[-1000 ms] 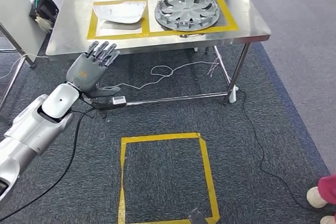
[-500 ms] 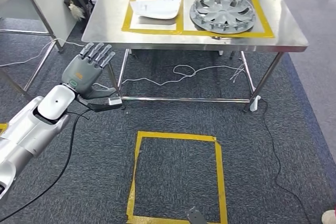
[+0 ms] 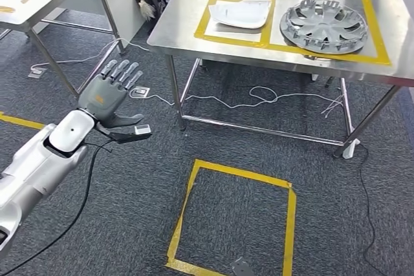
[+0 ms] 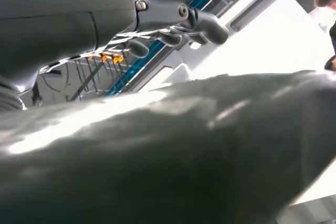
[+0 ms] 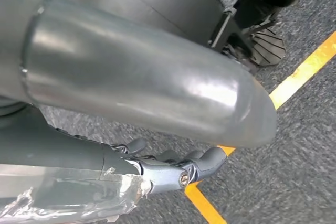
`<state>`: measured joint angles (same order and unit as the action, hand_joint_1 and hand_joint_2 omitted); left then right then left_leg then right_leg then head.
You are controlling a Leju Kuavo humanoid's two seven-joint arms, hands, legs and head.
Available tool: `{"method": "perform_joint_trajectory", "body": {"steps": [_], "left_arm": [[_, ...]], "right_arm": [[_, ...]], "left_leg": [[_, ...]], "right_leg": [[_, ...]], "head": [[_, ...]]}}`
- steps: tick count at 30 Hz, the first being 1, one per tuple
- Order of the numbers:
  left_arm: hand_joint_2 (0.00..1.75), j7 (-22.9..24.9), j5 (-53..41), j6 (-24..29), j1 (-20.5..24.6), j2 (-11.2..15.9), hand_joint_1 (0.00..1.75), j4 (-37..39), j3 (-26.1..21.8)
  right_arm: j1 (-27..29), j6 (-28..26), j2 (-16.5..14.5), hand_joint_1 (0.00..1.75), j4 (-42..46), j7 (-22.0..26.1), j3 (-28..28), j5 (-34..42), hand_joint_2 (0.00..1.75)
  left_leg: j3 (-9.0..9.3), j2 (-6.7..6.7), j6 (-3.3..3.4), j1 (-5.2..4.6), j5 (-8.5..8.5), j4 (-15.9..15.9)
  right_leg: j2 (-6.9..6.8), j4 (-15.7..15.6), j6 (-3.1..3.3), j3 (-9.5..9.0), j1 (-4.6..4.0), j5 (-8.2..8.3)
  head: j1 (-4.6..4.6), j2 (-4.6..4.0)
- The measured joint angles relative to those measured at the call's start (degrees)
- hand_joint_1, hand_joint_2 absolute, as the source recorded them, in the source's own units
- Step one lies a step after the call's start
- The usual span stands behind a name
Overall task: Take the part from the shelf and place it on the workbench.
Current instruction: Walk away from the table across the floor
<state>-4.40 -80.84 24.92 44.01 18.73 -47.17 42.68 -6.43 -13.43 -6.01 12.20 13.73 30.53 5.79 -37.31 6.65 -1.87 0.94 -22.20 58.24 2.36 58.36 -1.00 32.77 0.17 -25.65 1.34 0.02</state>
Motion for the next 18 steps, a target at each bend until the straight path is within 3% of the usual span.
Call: {"method": "perform_joint_trajectory", "body": {"steps": [1, 3, 4, 5, 6, 8, 10, 12, 13, 14, 16, 18], "left_arm": [[0.0, 0.0, 0.0, 0.0, 0.1, 0.0, 0.0, 0.0, 0.0], [0.0, 0.0, 0.0, -0.2, 0.2, 0.1, 0.0, 0.1, 0.0], [0.0, 0.0, -0.1, -0.2, 0.1, 0.0, 0.0, 0.2, 0.1], [0.0, 0.1, -0.2, -0.2, -0.1, 0.0, 0.0, 0.3, 0.1], [0.0, 0.2, -0.2, -0.1, -0.3, 0.1, 0.0, 0.4, 0.1], [0.0, 0.5, -0.1, 0.5, -0.7, 0.5, 0.0, 0.6, 0.0], [0.0, 0.8, 0.3, 1.4, -0.8, 1.1, 0.0, 0.7, -0.1], [0.0, 1.1, 0.9, 2.3, -1.6, 1.8, 0.0, 0.7, -0.3], [0.0, 1.3, 1.2, 2.8, -2.3, 2.2, 0.0, 0.7, -0.5], [0.0, 1.5, 1.6, 3.3, -3.1, 2.7, 0.0, 0.7, -0.7], [0.0, 1.7, 2.4, 3.9, -4.5, 3.4, 0.0, 0.6, -1.5], [0.0, 1.8, 2.7, 4.5, -5.4, 3.7, 0.0, 0.6, -2.2]], "right_arm": [[-0.1, 0.0, 0.0, 0.0, 0.0, 0.0, 0.0, 0.0, 0.0], [0.0, 0.1, -0.1, 0.0, 0.0, 0.0, 0.0, 0.0, 0.0], [0.1, 0.1, -0.1, 0.0, 0.0, 0.0, 0.0, 0.0, 0.0], [0.3, 0.2, -0.1, 0.0, 0.0, 0.0, 0.0, 0.0, 0.0], [0.4, 0.2, -0.1, 0.0, 0.0, 0.0, 0.0, 0.0, 0.0], [0.4, 0.2, -0.1, 0.0, 0.0, 0.0, 0.0, 0.0, 0.0], [0.5, 0.2, 0.0, 0.0, 0.0, 0.0, 0.0, 0.0, 0.0], [0.6, 0.3, 0.0, 0.0, 0.0, 0.1, 0.0, 0.0, 0.0], [0.6, 0.3, 0.0, 0.0, 0.0, 0.1, 0.0, 0.0, 0.0], [0.7, 0.3, 0.0, 0.0, 0.0, 0.1, 0.0, -0.1, 0.0], [0.7, 0.1, -0.1, 0.0, 0.0, -0.2, 0.0, -0.1, 0.0], [0.8, -0.1, -0.1, 0.0, 0.0, -0.8, 0.0, -0.3, 0.0]], "left_leg": [[-0.91, -1.48, -0.24, -0.15, -1.3, 1.9], [-4.0, -4.72, -0.7, -0.26, -5.1, 8.7], [-5.51, -5.46, -0.94, -0.19, -6.56, 12.2], [-6.27, -5.79, -1.14, -0.1, -7.06, 14.3], [-6.03, -5.99, -1.28, 0.0, -6.57, 14.4], [-2.43, -7.12, -1.4, 0.09, -3.31, 8.5], [1.51, -9.7, -1.05, -0.26, -1.08, 1.3], [2.49, -10.55, -0.04, -0.63, -0.9, -1.1], [2.32, -9.79, 0.62, -0.62, -0.76, -1.2], [2.23, -9.21, 1.0, -0.58, -0.64, -1.2], [2.07, -8.02, 1.7, -0.34, -0.35, -1.4], [1.81, -6.71, 2.19, -0.22, -0.17, -1.4]], "right_leg": [[-0.68, -0.4, 0.26, -0.04, 0.16, 0.3], [-2.14, -0.7, 0.52, 0.07, 0.22, 0.57], [-2.95, -0.7, 0.54, 0.15, 0.2, 0.6], [-3.78, -0.7, 0.53, 0.19, 0.2, 0.6], [-4.59, -0.6, 0.52, 0.22, 0.21, 0.6], [-6.07, -0.5, 0.35, 0.18, 0.25, 0.53], [-7.31, -0.2, -0.2, 0.22, -0.14, 0.29], [-8.47, -0.1, -0.75, 0.17, -0.6, 0.11], [-9.08, -0.2, -0.94, 0.07, -0.63, 0.08], [-9.08, -0.1, -1.2, 0.11, -0.52, -0.12], [-6.69, 2.2, -1.72, 1.12, -0.26, -2.02], [-3.5, 9.3, -1.95, 4.14, -0.14, -5.98]], "head": [[0.28, 0.0], [0.78, 0.0], [0.8, 0.0], [0.81, 0.0], [0.82, 0.0], [0.84, 0.0], [0.92, 0.0], [0.81, 0.0], [0.71, 0.0], [0.67, 0.0], [0.54, 0.0], [0.31, 0.0]]}}
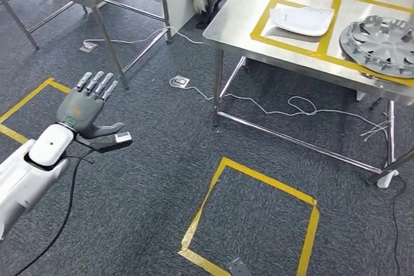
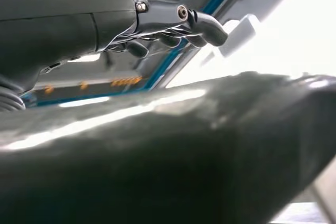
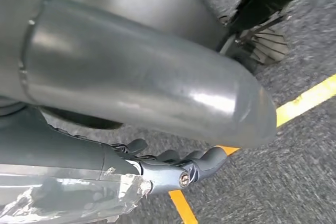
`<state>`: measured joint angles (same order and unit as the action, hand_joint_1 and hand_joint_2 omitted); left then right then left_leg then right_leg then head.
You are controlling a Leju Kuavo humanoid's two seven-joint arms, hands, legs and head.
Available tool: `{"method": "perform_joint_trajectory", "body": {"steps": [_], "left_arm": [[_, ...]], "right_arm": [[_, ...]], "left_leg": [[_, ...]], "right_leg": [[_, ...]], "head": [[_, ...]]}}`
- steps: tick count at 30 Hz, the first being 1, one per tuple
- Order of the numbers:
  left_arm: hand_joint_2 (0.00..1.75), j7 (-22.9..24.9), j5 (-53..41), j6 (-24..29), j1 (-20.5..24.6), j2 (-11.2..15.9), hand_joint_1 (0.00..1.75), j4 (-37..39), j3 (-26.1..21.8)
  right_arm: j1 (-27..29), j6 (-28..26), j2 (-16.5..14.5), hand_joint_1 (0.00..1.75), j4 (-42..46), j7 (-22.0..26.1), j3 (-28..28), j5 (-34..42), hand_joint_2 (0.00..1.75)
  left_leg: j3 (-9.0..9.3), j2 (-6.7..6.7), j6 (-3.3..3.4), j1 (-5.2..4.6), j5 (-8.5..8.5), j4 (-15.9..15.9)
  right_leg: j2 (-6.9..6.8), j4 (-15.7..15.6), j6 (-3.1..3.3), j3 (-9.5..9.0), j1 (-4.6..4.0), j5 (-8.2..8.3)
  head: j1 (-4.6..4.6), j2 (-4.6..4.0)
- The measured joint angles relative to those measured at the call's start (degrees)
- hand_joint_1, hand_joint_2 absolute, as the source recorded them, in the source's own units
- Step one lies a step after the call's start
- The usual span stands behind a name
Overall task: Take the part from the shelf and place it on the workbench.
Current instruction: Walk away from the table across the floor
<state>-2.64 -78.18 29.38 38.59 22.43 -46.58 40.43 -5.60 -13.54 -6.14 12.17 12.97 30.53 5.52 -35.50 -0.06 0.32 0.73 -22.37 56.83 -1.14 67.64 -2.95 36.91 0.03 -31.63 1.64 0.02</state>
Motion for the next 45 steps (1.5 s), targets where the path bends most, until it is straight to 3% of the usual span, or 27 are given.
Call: {"method": "perform_joint_trajectory", "body": {"steps": [2, 3, 5, 7, 9, 11, 13, 15, 17, 18, 19, 20, 22, 24, 26, 27, 29, 31, 33, 34, 35, 37, 38, 40, 41, 43, 45], "left_arm": [[0.0, 0.0, -0.1, 0.6, -1.3, 0.4, 0.0, 0.0, -0.6], [0.0, 0.0, -0.2, 0.8, -2.1, 0.6, 0.0, 0.0, -0.8], [0.0, 0.1, -0.3, 1.0, -3.3, 1.0, 0.0, 0.0, -1.2], [0.0, 0.2, -0.6, 1.1, -3.8, 1.3, 0.0, 0.0, -1.7], [0.0, 0.2, -1.1, 1.2, -4.2, 1.6, 0.0, -0.2, -2.3], [0.0, 0.2, -1.5, 1.4, -4.8, 1.9, 0.0, -0.3, -2.8], [0.0, 0.2, -1.7, 1.4, -5.5, 2.3, 0.0, -0.3, -3.5], [0.0, 0.2, -1.9, 1.5, -5.6, 2.3, 0.0, -0.3, -4.1], [0.0, 0.2, -2.0, 1.5, -5.9, 2.1, 0.0, -0.4, -4.2], [0.0, 0.2, -2.1, 1.5, -6.2, 2.0, 0.0, -0.4, -4.3], [0.0, 0.2, -2.1, 1.5, -6.4, 2.0, 0.0, -0.4, -4.4], [0.0, 0.2, -2.2, 1.5, -6.5, 2.1, 0.0, -0.4, -4.5], [0.0, 0.2, -2.2, 1.4, -6.6, 2.0, 0.0, -0.4, -5.1], [0.0, 0.2, -2.3, 1.3, -6.7, 2.0, 0.0, -0.6, -5.4], [0.0, 0.2, -2.7, 1.0, -7.1, 2.0, 0.0, -0.7, -5.6], [0.0, 0.2, -2.9, 0.9, -7.3, 2.1, 0.0, -0.8, -5.7], [0.0, 0.2, -3.2, 0.7, -7.4, 2.2, 0.0, -0.9, -6.1], [0.0, 0.2, -3.3, 0.6, -7.3, 2.0, 0.0, -1.0, -6.4], [0.0, 0.2, -3.3, 0.5, -7.4, 1.7, 0.0, -1.0, -6.5], [0.0, 0.2, -3.4, 0.4, -7.5, 1.7, 0.0, -1.0, -6.5], [0.0, 0.2, -3.4, 0.3, -7.5, 1.6, 0.0, -1.0, -6.6], [0.0, 0.2, -3.5, 0.1, -7.3, 1.5, 0.0, -1.1, -6.7], [0.0, 0.2, -3.5, 0.0, -7.1, 1.4, 0.0, -1.2, -6.7], [0.0, 0.2, -3.6, -0.2, -6.9, 1.3, 0.0, -1.3, -6.8], [0.0, 0.2, -3.7, -0.3, -6.9, 1.3, 0.0, -1.3, -6.8], [0.0, 0.2, -3.7, -0.3, -7.0, 1.5, 0.0, -1.3, -6.8], [0.0, 0.2, -3.7, -0.3, -6.7, 1.5, 0.0, -1.3, -6.8]], "right_arm": [[0.3, -0.2, 0.0, 0.0, 0.0, -0.5, 0.0, -0.2, 0.0], [0.4, -0.2, 0.0, 0.0, 0.0, -0.6, 0.0, -0.3, 0.0], [0.4, -0.3, -0.1, 0.0, 0.0, -0.8, 0.0, -0.3, 0.0], [0.3, -0.3, -0.1, 0.0, 0.0, -0.9, 0.0, -0.3, 0.0], [0.3, -0.3, -0.2, 0.0, 0.0, -1.0, 0.0, -0.4, 0.0], [0.3, -0.3, -0.2, 0.0, 0.0, -1.1, 0.0, -0.4, 0.0], [0.2, -0.2, -0.4, 0.0, 0.0, -1.1, 0.0, -0.5, 0.0], [0.2, -0.2, -0.4, 0.0, 0.0, -1.1, 0.0, -0.5, 0.0], [0.4, -0.2, -0.5, 0.0, 0.0, -1.1, 0.0, -0.5, 0.0], [0.5, -0.1, -0.5, 0.0, 0.0, -1.1, 0.0, -0.5, 0.0], [0.5, -0.1, -0.5, 0.0, 0.0, -1.0, 0.0, -0.5, 0.0], [0.5, 0.0, -0.5, 0.0, 0.0, -0.8, 0.0, -0.5, 0.0], [0.4, 0.2, -0.4, 0.0, 0.0, -0.3, 0.0, -0.5, 0.0], [0.4, 0.2, -0.4, 0.0, -0.1, 0.0, 0.0, -0.5, 0.0], [0.4, 0.2, -0.3, 0.0, -0.1, 0.1, 0.0, -0.4, 0.0], [0.4, 0.2, -0.3, 0.0, -0.1, 0.1, 0.0, -0.4, 0.0], [0.4, 0.2, -0.3, 0.0, 0.0, 0.1, 0.0, -0.5, 0.0], [0.5, 0.1, -0.2, 0.0, -0.1, 0.1, 0.0, -0.5, 0.0], [0.6, 0.1, -0.2, 0.0, -0.1, 0.1, 0.0, -0.5, 0.0], [0.7, 0.1, -0.2, 0.0, -0.1, 0.1, 0.0, -0.4, 0.0], [0.7, 0.1, -0.2, 0.0, -0.1, 0.1, 0.0, -0.4, 0.0], [0.6, 0.1, -0.1, 0.0, -0.1, 0.1, 0.0, -0.4, 0.0], [0.5, 0.1, -0.1, 0.0, -0.1, 0.1, 0.0, -0.4, 0.0], [0.5, 0.1, -0.1, 0.0, -0.1, 0.2, 0.0, -0.3, 0.0], [0.5, 0.1, -0.1, 0.0, -0.1, 0.2, 0.0, -0.3, 0.0], [0.4, 0.1, 0.0, 0.0, -0.1, 0.2, 0.0, -0.3, 0.0], [0.4, 0.1, 0.0, 0.0, -0.1, 0.2, 0.0, -0.3, 0.0]], "left_leg": [[-0.23, 1.56, 0.21, -0.09, 0.13, 0.0], [-0.28, 2.41, 0.2, -0.12, 0.2, 0.0], [-0.3, 4.15, -0.02, -0.06, 0.37, 0.1], [-0.56, 5.8, -0.51, 0.02, 0.63, 0.2], [-1.16, 7.25, -1.29, 0.22, 1.16, 0.2], [-1.59, 8.13, -2.12, 0.51, 1.71, -0.1], [-2.51, 5.49, -2.72, 0.31, 0.62, 1.4], [-5.31, 1.75, -3.09, 0.04, -2.87, 7.4], [-8.53, 0.78, -3.36, 0.12, -5.96, 14.8], [-9.04, 0.71, -3.42, 0.16, -6.19, 16.3], [-8.45, 0.62, -3.45, 0.19, -5.42, 15.7], [-6.7, 0.26, -3.43, 0.21, -3.85, 12.9], [-2.06, -2.52, -3.23, -0.06, -1.06, 5.0], [0.18, -4.42, -2.43, -0.45, -0.32, 0.7], [0.0, -3.27, -1.4, -0.63, -0.34, 0.4], [-0.08, -2.59, -1.03, -0.6, -0.28, 0.3], [-0.16, -1.26, -0.27, -0.43, -0.08, 0.2], [-0.25, 0.1, 0.18, -0.37, 0.03, 0.2], [-0.29, 1.72, 0.34, -0.42, 0.1, 0.2], [-0.28, 2.57, 0.34, -0.44, 0.13, 0.2], [-0.27, 3.42, 0.31, -0.43, 0.18, 0.2], [-0.31, 5.03, 0.05, -0.43, 0.34, 0.3], [-0.46, 5.79, -0.17, -0.4, 0.48, 0.3], [-0.93, 7.12, -0.89, -0.24, 0.92, 0.2], [-1.12, 7.77, -1.3, -0.08, 1.21, 0.0], [-1.69, 7.13, -1.92, -0.05, 0.83, 0.5], [-3.95, 3.87, -2.33, -0.26, -2.06, 5.2]], "right_leg": [[0.89, 6.8, 0.06, 2.97, 0.0, -2.65], [1.02, 7.5, 0.16, 3.21, 0.0, -2.4], [1.78, 2.1, 0.43, 0.47, 0.08, 0.91], [4.83, -5.6, 0.56, -3.42, 0.5, 3.67], [6.7, -8.7, 0.66, -4.98, 0.69, 4.13], [5.56, -8.9, 1.17, -5.03, 0.56, 4.46], [4.15, -9.2, 1.97, -5.08, 0.58, 4.92], [2.47, -9.4, 2.47, -5.03, 0.46, 5.13], [0.64, -9.4, 2.57, -4.9, 0.34, 5.11], [-0.26, -9.4, 2.59, -4.86, 0.32, 5.09], [-1.11, -9.4, 2.56, -4.85, 0.33, 5.07], [-1.92, -9.4, 2.5, -4.9, 0.33, 5.03], [-3.33, -9.3, 2.07, -5.06, 0.01, 4.76], [-4.47, -9.3, 1.48, -5.23, -0.49, 4.47], [-5.7, -9.5, 1.02, -5.47, -0.61, 4.29], [-5.49, -9.2, 0.73, -5.39, -0.52, 3.91], [-2.88, -6.0, 0.26, -3.99, -0.27, 1.7], [0.18, 1.7, 0.13, -0.46, -0.18, -1.92], [1.04, 7.6, 0.22, 2.74, -0.25, -3.48], [1.19, 7.5, 0.35, 3.0, -0.28, -2.59], [1.45, 5.1, 0.52, 2.11, -0.28, -0.73], [3.52, -3.1, 0.91, -1.48, -0.05, 3.33], [4.62, -6.3, 1.01, -3.02, 0.1, 4.44], [5.57, -8.8, 1.18, -4.24, 0.14, 4.78], [4.98, -8.9, 1.38, -4.33, 0.06, 4.96], [3.7, -9.3, 2.08, -4.42, 0.11, 5.45], [2.25, -9.7, 2.61, -4.49, 0.18, 5.8]], "head": [[-0.08, 0.0], [-0.1, 0.0], [-0.1, 0.0], [-0.05, 0.0], [-0.02, 0.0], [-0.04, 0.0], [0.37, 0.0], [0.8, 0.0], [0.85, 0.0], [0.89, 0.0], [0.88, 0.0], [0.88, 0.0], [0.95, 0.0], [0.92, 0.0], [0.86, 0.0], [0.84, 0.0], [0.68, 0.0], [0.49, 0.0], [0.46, 0.0], [0.46, 0.0], [0.46, 0.0], [0.48, 0.0], [0.5, 0.0], [0.52, 0.0], [0.52, 0.0], [0.67, 0.0], [0.95, 0.0]]}}
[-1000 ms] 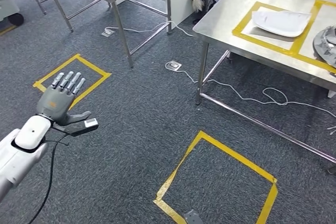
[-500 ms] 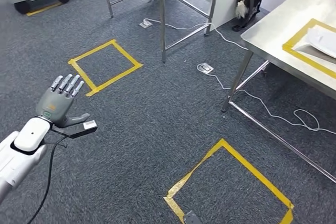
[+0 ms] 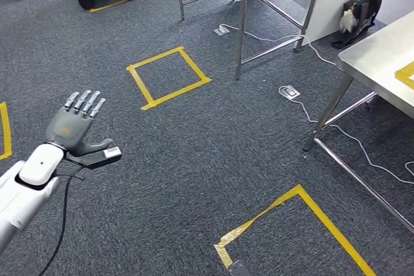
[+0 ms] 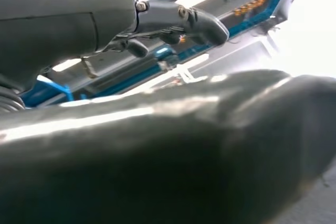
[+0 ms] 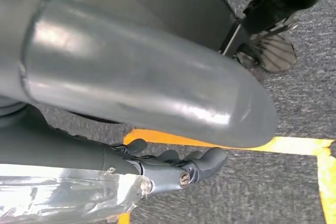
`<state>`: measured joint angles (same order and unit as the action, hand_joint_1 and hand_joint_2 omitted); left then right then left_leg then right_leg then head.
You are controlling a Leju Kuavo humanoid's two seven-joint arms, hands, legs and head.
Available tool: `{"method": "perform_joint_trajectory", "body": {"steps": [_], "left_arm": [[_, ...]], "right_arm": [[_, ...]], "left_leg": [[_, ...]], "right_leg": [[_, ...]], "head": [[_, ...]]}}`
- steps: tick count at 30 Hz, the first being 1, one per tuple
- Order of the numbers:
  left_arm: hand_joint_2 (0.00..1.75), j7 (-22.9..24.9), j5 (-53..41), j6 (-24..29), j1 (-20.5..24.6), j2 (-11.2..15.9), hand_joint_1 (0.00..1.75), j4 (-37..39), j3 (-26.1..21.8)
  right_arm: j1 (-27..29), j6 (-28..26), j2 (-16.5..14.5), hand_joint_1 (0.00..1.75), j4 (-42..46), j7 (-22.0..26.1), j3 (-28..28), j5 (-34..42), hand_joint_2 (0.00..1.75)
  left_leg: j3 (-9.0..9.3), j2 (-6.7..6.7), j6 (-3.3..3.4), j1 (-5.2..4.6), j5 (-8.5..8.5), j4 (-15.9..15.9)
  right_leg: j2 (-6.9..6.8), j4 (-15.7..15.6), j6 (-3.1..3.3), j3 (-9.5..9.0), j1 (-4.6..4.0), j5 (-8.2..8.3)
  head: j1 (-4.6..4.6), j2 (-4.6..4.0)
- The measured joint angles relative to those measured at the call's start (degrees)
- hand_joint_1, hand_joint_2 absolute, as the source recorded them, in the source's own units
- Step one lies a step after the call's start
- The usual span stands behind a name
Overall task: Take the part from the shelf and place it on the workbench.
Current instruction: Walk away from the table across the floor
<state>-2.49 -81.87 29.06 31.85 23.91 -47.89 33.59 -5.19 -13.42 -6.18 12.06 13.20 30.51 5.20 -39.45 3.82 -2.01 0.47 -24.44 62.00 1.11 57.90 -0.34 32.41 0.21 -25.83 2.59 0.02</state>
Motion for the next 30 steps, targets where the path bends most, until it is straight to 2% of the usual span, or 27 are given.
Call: {"method": "perform_joint_trajectory", "body": {"steps": [1, 2, 3, 4, 5, 6, 7, 8, 9, 10, 12, 13, 14, 16, 17, 18, 19, 20, 21, 22, 23, 24, 25, 27, 28, 30], "left_arm": [[0.0, 0.0, 0.0, 0.0, 0.1, -0.1, 0.0, 0.0, 0.0], [0.0, 0.0, 0.0, 0.0, 0.1, -0.3, 0.0, 0.0, 0.0], [0.0, 0.0, -0.1, -0.1, 0.0, -0.4, 0.0, 0.0, 0.0], [0.0, 0.0, -0.1, -0.2, -0.1, -0.5, 0.0, 0.0, 0.0], [0.0, 0.0, -0.2, -0.2, -0.1, -0.6, 0.0, 0.0, 0.0], [0.0, 0.0, -0.2, -0.3, 0.0, -0.6, 0.0, 0.0, 0.0], [0.0, 0.0, -0.3, -0.3, 0.1, -0.7, 0.0, 0.0, 0.0], [0.0, 0.0, -0.3, -0.3, 0.4, -0.7, 0.0, 0.0, 0.0], [0.0, 0.0, -0.3, -0.3, 0.5, -0.9, 0.0, 0.0, 0.0], [0.0, 0.0, -0.3, -0.3, 0.6, -1.0, 0.0, 0.0, 0.0], [0.0, 0.0, -0.4, -0.4, 0.7, -1.0, 0.0, 0.0, 0.0], [0.0, 0.0, -0.4, -0.4, 0.7, -1.0, 0.0, 0.0, 0.0], [0.0, 0.0, -0.4, -0.4, 0.8, -1.0, 0.0, 0.0, 0.0], [0.0, 0.0, -0.4, -0.4, 1.0, -1.2, 0.0, 0.0, 0.0], [0.0, 0.0, -0.4, -0.4, 1.0, -1.3, 0.0, 0.0, 0.0], [0.0, 0.0, -0.4, -0.4, 1.0, -1.4, 0.0, 0.0, 0.1], [0.0, 0.0, -0.4, -0.4, 0.9, -1.5, 0.0, 0.0, 0.1], [0.0, 0.0, -0.4, -0.4, 0.8, -1.6, 0.0, 0.0, 0.1], [0.0, 0.0, -0.4, -0.4, 0.8, -1.6, 0.0, 0.0, 0.2], [0.0, 0.0, -0.4, -0.4, 0.9, -1.6, 0.0, 0.0, 0.1], [0.0, 0.0, -0.4, -0.4, 0.9, -1.7, 0.0, 0.0, 0.1], [0.0, 0.0, -0.4, -0.4, 1.0, -1.7, 0.0, 0.0, 0.1], [0.0, 0.0, -0.5, -0.4, 1.1, -1.7, 0.0, 0.0, 0.1], [0.0, 0.1, -0.6, -0.4, 0.9, -1.6, 0.0, 0.0, 0.1], [0.0, 0.1, -0.6, -0.3, 0.8, -1.5, 0.0, 0.0, 0.1], [0.0, 0.1, -0.7, -0.3, 0.9, -1.4, 0.0, 0.0, 0.1]], "right_arm": [[0.1, 0.0, 0.0, 0.0, 0.0, 0.0, 0.0, 0.0, 0.0], [0.2, 0.0, 0.1, 0.0, 0.0, 0.0, 0.0, 0.0, 0.0], [0.2, 0.0, 0.1, 0.0, 0.0, 0.0, 0.0, 0.0, 0.0], [0.3, 0.0, 0.1, 0.0, 0.0, 0.0, 0.0, 0.0, 0.0], [0.3, 0.0, 0.2, 0.0, 0.0, 0.0, 0.0, 0.0, 0.0], [0.2, 0.0, 0.2, 0.0, 0.0, 0.0, 0.0, 0.0, 0.0], [0.2, 0.0, 0.2, 0.0, 0.0, 0.0, 0.0, 0.0, 0.0], [0.2, 0.0, 0.2, 0.0, 0.0, 0.0, 0.0, 0.0, 0.0], [0.1, 0.0, 0.2, 0.0, 0.0, 0.0, 0.0, 0.0, 0.0], [0.1, 0.0, 0.3, 0.0, 0.0, 0.1, 0.0, 0.0, 0.0], [0.1, 0.0, 0.3, 0.0, 0.0, 0.1, 0.0, 0.0, 0.0], [0.1, 0.0, 0.3, 0.0, 0.0, 0.1, 0.0, 0.0, 0.0], [0.1, 0.0, 0.3, 0.0, 0.0, 0.1, 0.0, 0.0, 0.0], [0.1, 0.0, 0.3, 0.0, 0.0, 0.1, 0.0, 0.0, 0.0], [0.2, 0.0, 0.3, 0.0, 0.0, 0.1, 0.0, 0.0, 0.0], [0.4, 0.0, 0.3, 0.0, 0.0, 0.1, 0.0, 0.0, 0.0], [0.4, 0.0, 0.4, 0.0, 0.0, 0.1, 0.0, 0.0, 0.0], [0.4, 0.0, 0.4, 0.0, -0.1, 0.1, 0.0, 0.0, 0.0], [0.4, 0.0, 0.4, 0.0, -0.1, 0.1, 0.0, 0.0, 0.0], [0.4, 0.0, 0.4, 0.0, -0.1, 0.1, 0.0, 0.0, 0.0], [0.3, 0.0, 0.4, 0.0, -0.1, 0.1, 0.0, 0.0, 0.0], [0.3, 0.0, 0.4, 0.0, -0.1, 0.1, 0.0, 0.0, 0.0], [0.3, 0.0, 0.4, 0.0, -0.1, 0.1, 0.0, 0.0, 0.0], [0.3, 0.0, 0.4, 0.0, -0.2, 0.1, 0.0, 0.0, 0.0], [0.2, 0.0, 0.4, 0.0, -0.2, 0.1, -0.1, 0.0, 0.0], [0.1, 0.0, 0.4, 0.0, -0.2, 0.2, -0.1, 0.0, 0.0]], "left_leg": [[-1.77, -1.61, -0.22, -0.05, -1.97, 3.8], [-3.53, -2.49, -0.43, 0.04, -3.59, 7.7], [-4.65, -2.92, -0.6, 0.15, -4.39, 10.3], [-4.75, -3.12, -0.72, 0.27, -4.11, 10.8], [-3.71, -3.38, -0.82, 0.39, -2.9, 9.2], [-1.66, -4.01, -0.88, 0.47, -1.07, 5.7], [0.69, -5.44, -0.97, 0.37, 0.41, 1.7], [2.59, -6.66, -0.74, 0.21, 1.41, -1.8], [3.73, -7.58, -0.4, 0.01, 1.83, -4.0], [4.07, -7.89, 0.03, -0.21, 1.73, -4.9], [3.89, -6.43, 1.02, -0.29, 1.82, -5.1], [3.88, -5.7, 1.36, -0.23, 1.86, -5.1], [3.9, -5.02, 1.72, -0.15, 1.94, -5.2], [3.88, -3.72, 2.25, -0.04, 2.05, -5.2], [3.84, -2.97, 2.43, -0.04, 2.1, -5.2], [3.8, -2.14, 2.5, -0.05, 2.12, -5.2], [3.79, -1.28, 2.51, -0.05, 2.14, -5.2], [3.8, -0.41, 2.47, -0.02, 2.17, -5.2], [3.82, 0.44, 2.4, 0.04, 2.2, -5.2], [3.8, 1.23, 2.26, 0.12, 2.25, -5.1], [3.65, 2.01, 2.04, 0.12, 2.28, -5.0], [3.42, 2.74, 1.72, 0.17, 2.4, -4.9], [3.14, 3.46, 1.33, 0.25, 2.59, -4.9], [2.7, 4.81, 0.52, 0.54, 3.08, -5.2], [2.46, 4.41, 0.25, 0.55, 2.96, -5.1], [0.82, 1.28, -0.1, 0.32, 0.89, -1.9]], "right_leg": [[-0.73, -0.1, 0.13, 0.03, -0.07, 0.03], [-1.55, -0.1, 0.2, 0.09, -0.13, 0.02], [-2.36, -0.1, 0.23, 0.15, -0.17, -0.01], [-3.16, -0.1, 0.23, 0.17, -0.18, -0.04], [-3.93, 0.0, 0.17, 0.17, -0.18, -0.09], [-4.66, 0.0, 0.04, 0.1, -0.17, -0.18], [-5.35, 0.0, -0.18, 0.02, -0.29, -0.34], [-5.98, 0.2, -0.47, -0.02, -0.49, -0.56], [-6.6, 0.2, -0.75, -0.1, -0.71, -0.73], [-7.21, 0.3, -0.99, -0.18, -0.92, -0.89], [-8.29, 0.2, -1.46, -0.32, -0.9, -1.21], [-7.66, 0.7, -1.76, -0.16, -0.75, -1.76], [-6.38, 2.2, -2.04, 0.48, -0.6, -2.77], [-2.85, 9.0, -2.3, 3.55, -0.43, -6.07], [-1.89, 13.1, -2.28, 5.61, -0.43, -7.64], [-1.39, 16.3, -2.24, 7.37, -0.44, -8.48], [-1.15, 17.5, -2.17, 8.27, -0.44, -8.21], [-0.96, 16.4, -2.07, 8.1, -0.4, -6.89], [-0.44, 13.2, -1.99, 6.87, -0.29, -4.79], [0.88, 9.0, -1.95, 5.11, -0.06, -2.71], [2.29, 5.2, -1.93, 3.28, 0.26, -1.31], [3.47, 2.6, -1.91, 2.02, 0.46, -0.54], [4.09, 1.5, -1.81, 1.42, 0.53, -0.41], [3.03, 1.2, -1.26, 1.28, 0.39, -0.28], [2.33, 1.1, -0.87, 1.25, 0.35, -0.09], [0.85, 0.6, -0.12, 1.16, 0.32, 0.29]], "head": [[0.13, 0.0], [0.14, 0.0], [0.15, 0.0], [0.16, 0.0], [0.16, 0.0], [0.16, 0.0], [0.16, 0.0], [0.17, 0.0], [0.1, 0.0], [0.06, 0.0], [-0.03, 0.0], [-0.03, 0.0], [-0.1, 0.0], [-0.27, 0.0], [-0.32, 0.0], [-0.36, 0.0], [-0.37, 0.0], [-0.36, 0.0], [-0.37, 0.0], [-0.37, 0.0], [-0.36, 0.0], [-0.33, 0.0], [-0.33, 0.0], [-0.29, 0.0], [-0.26, 0.0], [0.04, 0.0]]}}
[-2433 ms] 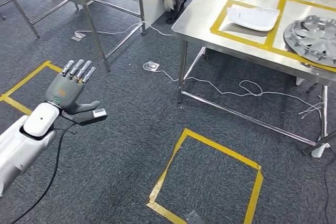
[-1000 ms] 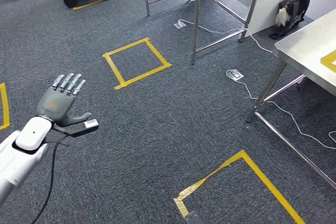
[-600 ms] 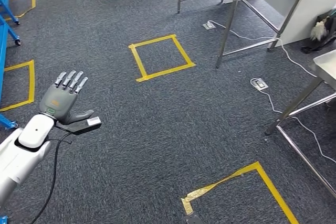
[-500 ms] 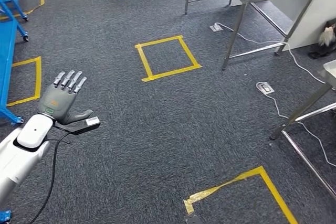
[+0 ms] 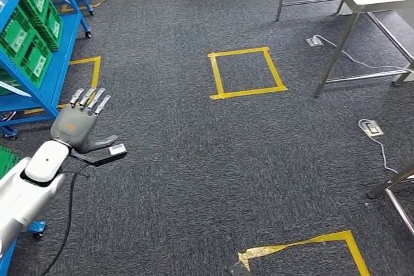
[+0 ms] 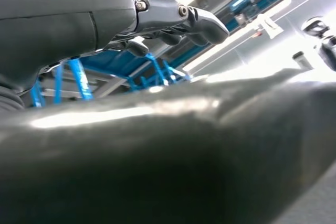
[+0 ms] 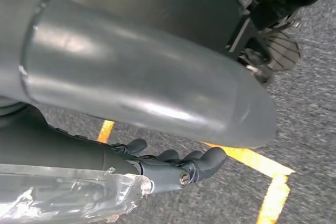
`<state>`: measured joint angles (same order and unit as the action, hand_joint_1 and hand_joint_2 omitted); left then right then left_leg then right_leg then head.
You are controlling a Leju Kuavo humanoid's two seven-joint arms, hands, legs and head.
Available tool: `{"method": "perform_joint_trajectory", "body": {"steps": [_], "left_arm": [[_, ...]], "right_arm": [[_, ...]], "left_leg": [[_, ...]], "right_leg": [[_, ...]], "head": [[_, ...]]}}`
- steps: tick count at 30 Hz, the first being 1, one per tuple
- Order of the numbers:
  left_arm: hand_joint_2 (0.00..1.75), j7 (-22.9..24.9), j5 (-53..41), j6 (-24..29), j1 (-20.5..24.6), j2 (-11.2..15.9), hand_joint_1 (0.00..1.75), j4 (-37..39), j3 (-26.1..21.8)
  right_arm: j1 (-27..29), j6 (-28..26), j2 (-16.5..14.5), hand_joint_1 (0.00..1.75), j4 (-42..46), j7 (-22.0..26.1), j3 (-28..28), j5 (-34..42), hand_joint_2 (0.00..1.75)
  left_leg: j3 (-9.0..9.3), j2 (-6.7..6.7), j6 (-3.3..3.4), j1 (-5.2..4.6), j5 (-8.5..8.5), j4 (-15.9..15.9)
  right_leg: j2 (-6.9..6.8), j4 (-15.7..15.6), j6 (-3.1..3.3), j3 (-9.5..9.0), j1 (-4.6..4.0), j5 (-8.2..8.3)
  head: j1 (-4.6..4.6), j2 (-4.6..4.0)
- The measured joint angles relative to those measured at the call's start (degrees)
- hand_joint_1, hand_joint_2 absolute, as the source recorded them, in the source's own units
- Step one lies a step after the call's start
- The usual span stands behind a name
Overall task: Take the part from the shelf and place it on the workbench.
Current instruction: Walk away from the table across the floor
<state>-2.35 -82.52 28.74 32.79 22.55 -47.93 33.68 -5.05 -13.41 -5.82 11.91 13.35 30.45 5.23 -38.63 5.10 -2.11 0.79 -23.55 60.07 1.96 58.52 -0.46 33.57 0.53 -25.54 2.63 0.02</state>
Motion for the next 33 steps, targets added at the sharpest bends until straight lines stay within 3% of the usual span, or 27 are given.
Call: {"method": "perform_joint_trajectory", "body": {"steps": [2, 4, 5, 6, 8, 10, 12, 13, 15, 17, 19, 20, 22, 24, 26, 27, 28, 30, 32, 33], "left_arm": [[0.0, 0.0, -0.1, 0.0, 0.2, -0.2, 0.0, 0.0, 0.1], [0.0, 0.0, -0.1, 0.0, -0.1, -0.4, 0.0, 0.0, 0.2], [0.0, 0.0, -0.1, 0.0, -0.2, -0.5, 0.0, 0.0, 0.2], [0.0, 0.0, -0.1, 0.0, -0.2, -0.5, 0.0, 0.0, 0.2], [0.0, 0.0, -0.1, 0.0, 0.1, -0.5, 0.0, 0.0, 0.2], [0.0, 0.0, -0.2, 0.0, 0.5, -0.6, 0.0, 0.0, 0.2], [0.0, 0.0, -0.2, 0.0, 0.5, -0.6, 0.0, 0.0, 0.2], [0.0, 0.0, -0.2, 0.0, 0.5, -0.6, 0.0, 0.0, 0.2], [0.0, 0.0, -0.2, 0.0, 0.8, -0.6, 0.0, 0.0, 0.2], [0.0, 0.0, -0.2, 0.1, 1.0, -0.7, 0.0, 0.0, 0.2], [0.0, 0.0, -0.2, 0.2, 1.0, -0.9, 0.0, 0.0, 0.3], [0.0, 0.0, -0.2, 0.2, 0.9, -1.0, 0.0, 0.0, 0.3], [0.0, 0.0, -0.2, 0.2, 1.1, -1.0, 0.0, 0.0, 0.3], [0.0, 0.0, -0.2, 0.2, 1.4, -1.1, 0.0, 0.0, 0.3], [0.0, 0.0, -0.2, 0.2, 1.7, -1.1, 0.0, 0.0, 0.3], [0.0, 0.0, -0.2, 0.2, 1.6, -1.1, 0.0, 0.1, 0.3], [0.0, 0.0, -0.2, 0.3, 1.6, -1.0, 0.0, 0.1, 0.3], [0.0, 0.0, -0.1, 0.3, 1.7, -0.9, 0.0, 0.1, 0.2], [0.0, 0.0, -0.1, 0.3, 2.0, -1.0, 0.0, 0.1, 0.2], [0.0, 0.0, -0.1, 0.3, 2.0, -1.1, 0.0, 0.2, 0.3]], "right_arm": [[0.1, 0.0, 0.0, 0.0, 0.0, 0.0, 0.0, 0.0, 0.0], [0.3, 0.0, 0.0, 0.0, -0.1, 0.0, 0.0, 0.0, 0.0], [0.3, 0.0, 0.0, 0.0, -0.1, 0.0, 0.0, 0.0, 0.0], [0.2, 0.1, 0.0, 0.0, -0.1, 0.0, 0.0, 0.0, 0.0], [0.1, 0.1, 0.1, 0.0, -0.1, 0.0, 0.0, 0.0, 0.0], [0.1, 0.1, 0.1, 0.0, -0.1, 0.1, -0.1, 0.0, 0.0], [0.0, 0.1, 0.1, 0.0, -0.1, 0.1, -0.1, 0.0, 0.0], [0.0, 0.1, 0.1, 0.0, -0.1, 0.2, -0.2, 0.0, 0.0], [-0.1, 0.1, 0.1, 0.0, -0.1, 0.2, -0.2, 0.0, 0.0], [0.0, 0.1, 0.1, 0.0, -0.1, 0.2, -0.3, 0.0, 0.0], [0.2, 0.2, 0.2, 0.0, -0.1, 0.2, -0.4, 0.0, 0.0], [0.2, 0.2, 0.2, 0.0, -0.1, 0.2, -0.4, 0.0, 0.0], [0.1, 0.2, 0.2, 0.0, -0.1, 0.2, -0.4, 0.0, 0.0], [0.1, 0.2, 0.2, 0.0, -0.1, 0.2, -0.5, 0.0, 0.0], [0.0, 0.3, 0.2, 0.0, -0.1, 0.2, -0.5, 0.0, 0.0], [0.0, 0.3, 0.2, 0.0, -0.1, 0.2, -0.5, 0.0, 0.0], [0.0, 0.3, 0.2, 0.0, -0.1, 0.3, -0.5, 0.0, 0.0], [-0.2, 0.3, 0.2, 0.0, -0.1, 0.3, -0.5, 0.0, 0.0], [-0.1, 0.2, 0.2, 0.0, -0.1, 0.4, -0.5, 0.0, 0.0], [0.0, 0.2, 0.2, 0.0, -0.1, 0.4, -0.5, 0.0, 0.0]], "left_leg": [[-3.38, -3.37, -0.26, -0.18, -3.75, 7.3], [-5.64, -4.26, -0.41, -0.15, -5.46, 12.6], [-5.31, -4.46, -0.44, -0.14, -4.82, 12.3], [-3.78, -4.83, -0.43, -0.14, -3.35, 9.8], [0.82, -7.26, -0.34, -0.37, -0.41, 1.9], [3.34, -8.98, 0.2, -0.68, 0.53, -2.6], [3.34, -7.91, 0.96, -0.82, 0.5, -3.1], [3.31, -7.18, 1.27, -0.76, 0.57, -3.1], [3.32, -5.78, 1.97, -0.54, 0.77, -3.2], [3.27, -4.47, 2.44, -0.44, 0.83, -3.2], [3.25, -2.86, 2.58, -0.47, 0.81, -3.2], [3.26, -1.99, 2.57, -0.47, 0.82, -3.2], [3.29, -0.31, 2.45, -0.34, 0.86, -3.1], [3.0, 1.24, 1.96, -0.22, 0.98, -2.9], [2.46, 2.69, 1.14, 0.01, 1.35, -3.0], [2.26, 3.37, 0.73, 0.17, 1.58, -3.2], [2.11, 3.34, 0.42, 0.27, 1.64, -3.3], [0.97, 0.42, 0.01, 0.03, 0.27, -1.3], [-2.2, -3.29, -0.25, -0.24, -3.17, 5.2], [-4.09, -3.97, -0.38, -0.22, -4.75, 9.1]], "right_leg": [[-1.64, -0.1, 0.37, 0.03, -0.31, 0.05], [-3.36, -0.1, 0.47, 0.08, -0.44, -0.01], [-4.19, -0.1, 0.45, 0.09, -0.45, -0.04], [-4.98, -0.1, 0.39, 0.07, -0.45, -0.09], [-6.43, 0.0, 0.03, -0.03, -0.67, -0.32], [-7.67, 0.1, -0.51, -0.19, -1.07, -0.62], [-8.96, 0.0, -1.0, -0.5, -1.19, -0.9], [-8.71, 0.3, -1.33, -0.5, -1.06, -1.22], [-5.9, 3.3, -1.94, 0.74, -0.73, -3.2], [-2.71, 10.6, -2.18, 4.18, -0.56, -6.73], [-2.01, 16.7, -2.14, 7.37, -0.58, -8.56], [-1.91, 16.7, -2.07, 7.66, -0.56, -7.89], [-1.0, 10.7, -1.93, 5.15, -0.39, -4.02], [1.91, 3.5, -1.87, 1.7, 0.04, -1.17], [3.41, 0.9, -1.58, 0.33, 0.16, -0.77], [2.82, 0.7, -1.3, 0.22, 0.05, -0.69], [2.15, 0.5, -0.89, 0.18, 0.0, -0.53], [0.68, 0.1, -0.1, 0.01, -0.05, -0.22], [-1.02, -0.1, 0.4, -0.06, -0.25, -0.2], [-1.9, -0.1, 0.51, -0.06, -0.35, -0.26]], "head": [[0.24, 0.0], [0.26, 0.0], [0.26, 0.0], [0.27, 0.0], [0.31, 0.0], [0.08, 0.0], [-0.21, 0.0], [-0.24, 0.0], [-0.39, 0.0], [-0.58, 0.0], [-0.66, 0.0], [-0.67, 0.0], [-0.66, 0.0], [-0.65, 0.0], [-0.64, 0.0], [-0.62, 0.0], [-0.61, 0.0], [-0.36, 0.0], [-0.13, 0.0], [-0.12, 0.0]]}}
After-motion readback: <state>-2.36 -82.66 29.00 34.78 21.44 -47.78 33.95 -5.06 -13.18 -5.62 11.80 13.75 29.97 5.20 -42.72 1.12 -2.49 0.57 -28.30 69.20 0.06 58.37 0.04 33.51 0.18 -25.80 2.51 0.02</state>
